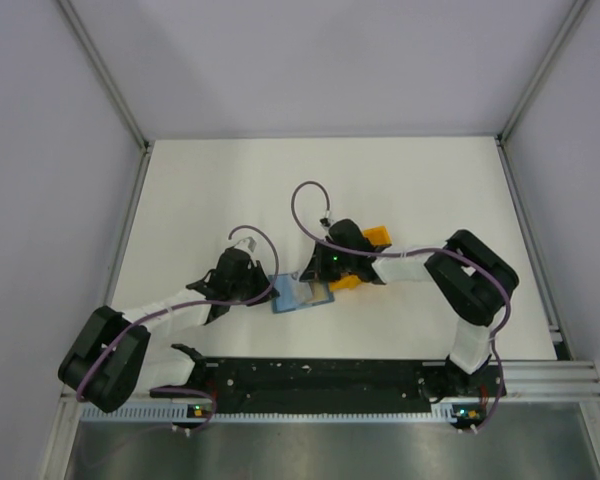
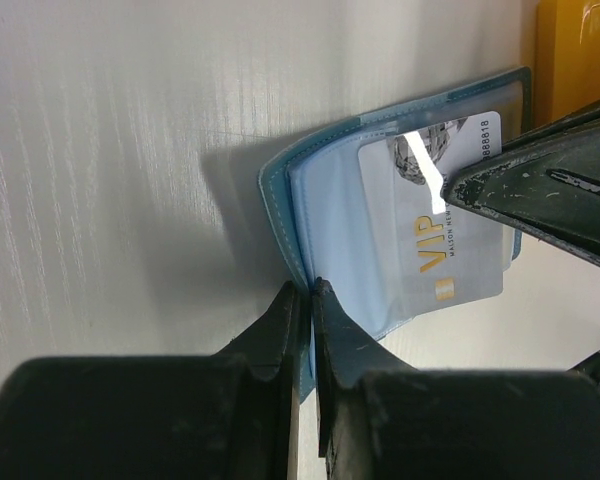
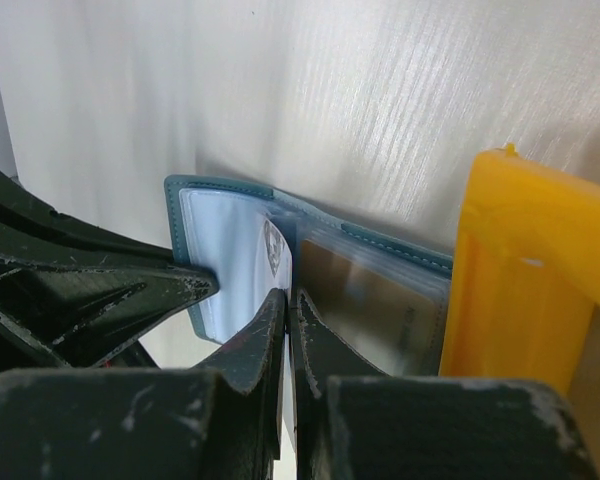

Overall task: Put the credit cards into the card holder
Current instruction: Insert the credit card into the card holder.

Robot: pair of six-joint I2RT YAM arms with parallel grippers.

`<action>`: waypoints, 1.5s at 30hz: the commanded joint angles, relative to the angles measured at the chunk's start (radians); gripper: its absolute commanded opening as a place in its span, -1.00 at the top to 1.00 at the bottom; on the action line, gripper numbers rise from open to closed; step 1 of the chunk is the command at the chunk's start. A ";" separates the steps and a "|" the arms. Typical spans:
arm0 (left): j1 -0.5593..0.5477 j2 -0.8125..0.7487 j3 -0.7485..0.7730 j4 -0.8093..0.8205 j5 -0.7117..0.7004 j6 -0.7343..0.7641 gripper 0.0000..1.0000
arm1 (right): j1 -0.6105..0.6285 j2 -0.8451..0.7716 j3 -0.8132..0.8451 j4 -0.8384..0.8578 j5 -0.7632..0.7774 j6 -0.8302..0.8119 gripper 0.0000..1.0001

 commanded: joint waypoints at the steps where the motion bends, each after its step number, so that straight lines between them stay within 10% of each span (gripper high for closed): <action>1: -0.003 0.009 -0.014 -0.047 -0.030 0.002 1.00 | 0.037 -0.044 -0.048 -0.031 0.043 0.017 1.00; 8: -0.001 -0.002 -0.020 -0.047 -0.019 -0.010 1.00 | 0.052 0.002 -0.021 -0.103 0.083 0.087 0.98; 23: -0.003 -0.032 -0.036 -0.079 -0.053 -0.024 0.71 | 0.091 -0.027 0.096 -0.321 0.123 -0.012 0.29; 45: 0.001 -0.063 -0.048 -0.061 -0.038 -0.023 0.68 | 0.117 0.046 0.217 -0.362 -0.024 -0.071 0.24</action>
